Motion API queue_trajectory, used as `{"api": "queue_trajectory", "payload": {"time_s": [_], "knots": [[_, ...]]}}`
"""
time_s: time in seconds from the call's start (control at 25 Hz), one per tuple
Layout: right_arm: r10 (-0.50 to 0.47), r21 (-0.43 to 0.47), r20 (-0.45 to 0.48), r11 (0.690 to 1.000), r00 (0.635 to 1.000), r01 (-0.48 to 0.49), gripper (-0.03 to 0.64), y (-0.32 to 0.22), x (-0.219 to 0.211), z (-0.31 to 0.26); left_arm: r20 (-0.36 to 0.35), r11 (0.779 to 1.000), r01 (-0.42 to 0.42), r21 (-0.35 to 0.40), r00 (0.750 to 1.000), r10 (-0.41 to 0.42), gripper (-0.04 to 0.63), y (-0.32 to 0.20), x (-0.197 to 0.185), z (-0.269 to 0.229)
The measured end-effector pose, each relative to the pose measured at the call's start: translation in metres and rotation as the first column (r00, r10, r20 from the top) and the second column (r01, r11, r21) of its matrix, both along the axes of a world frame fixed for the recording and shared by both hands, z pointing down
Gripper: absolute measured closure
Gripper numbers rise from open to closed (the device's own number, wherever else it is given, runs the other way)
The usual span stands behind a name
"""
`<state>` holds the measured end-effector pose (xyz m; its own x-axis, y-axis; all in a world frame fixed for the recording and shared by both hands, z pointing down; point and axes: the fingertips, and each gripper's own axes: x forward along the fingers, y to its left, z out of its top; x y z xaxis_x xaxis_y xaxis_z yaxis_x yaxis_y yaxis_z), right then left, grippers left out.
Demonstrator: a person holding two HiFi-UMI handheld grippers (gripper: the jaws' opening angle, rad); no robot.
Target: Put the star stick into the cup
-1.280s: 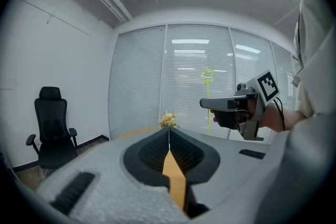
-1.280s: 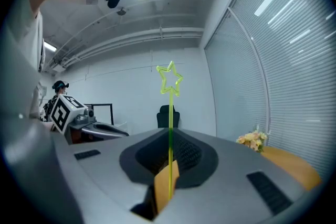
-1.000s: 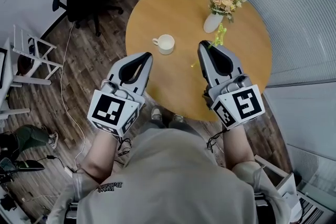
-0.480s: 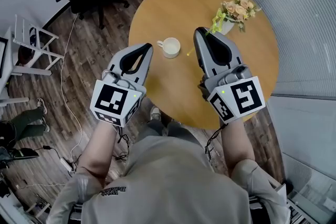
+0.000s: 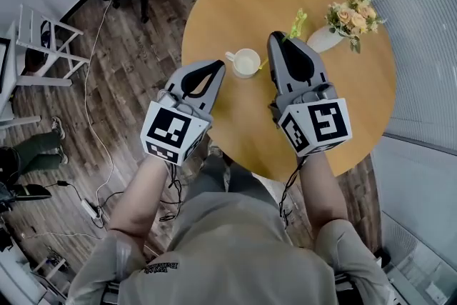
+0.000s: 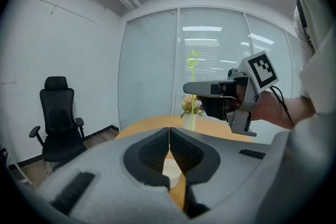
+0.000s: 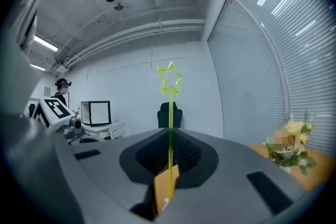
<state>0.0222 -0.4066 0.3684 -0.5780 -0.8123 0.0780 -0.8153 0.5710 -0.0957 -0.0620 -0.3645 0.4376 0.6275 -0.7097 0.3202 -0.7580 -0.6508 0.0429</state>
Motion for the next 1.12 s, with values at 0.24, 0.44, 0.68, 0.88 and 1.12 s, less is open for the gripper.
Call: {"api": "queue_trajectory", "payload": {"time_s": [0.24,0.44,0.68,0.88,1.12], "knots": [[0.029,-0.024,-0.018,0.999,0.999,-0.03,0.583,-0.022,-0.007,0.048,0.041,0.998,-0.001,-0.061,0.999,0.004,0.572,-0.016,-0.008,0.048],[0.029,-0.073,-0.044,0.997,0.999,-0.032,0.583,-0.031,-0.014,0.093,0.069,0.99,-0.045,-0.134,0.996,0.054,0.572,-0.017,-0.005,0.088],[0.045,-0.128,-0.069,0.99,0.997,-0.054,0.583,-0.035,-0.015,0.143,0.067,0.979,-0.055,-0.198,0.995,0.07,0.572,-0.016,-0.001,0.123],[0.06,-0.147,-0.071,0.987,0.996,-0.07,0.583,-0.039,-0.015,0.166,0.054,0.973,-0.054,-0.225,0.996,0.068,0.572,-0.016,-0.001,0.14],[0.075,-0.179,-0.094,0.98,0.993,-0.091,0.583,-0.038,-0.014,0.193,0.052,0.963,-0.053,-0.263,0.996,0.069,0.572,-0.018,-0.001,0.164]]}}
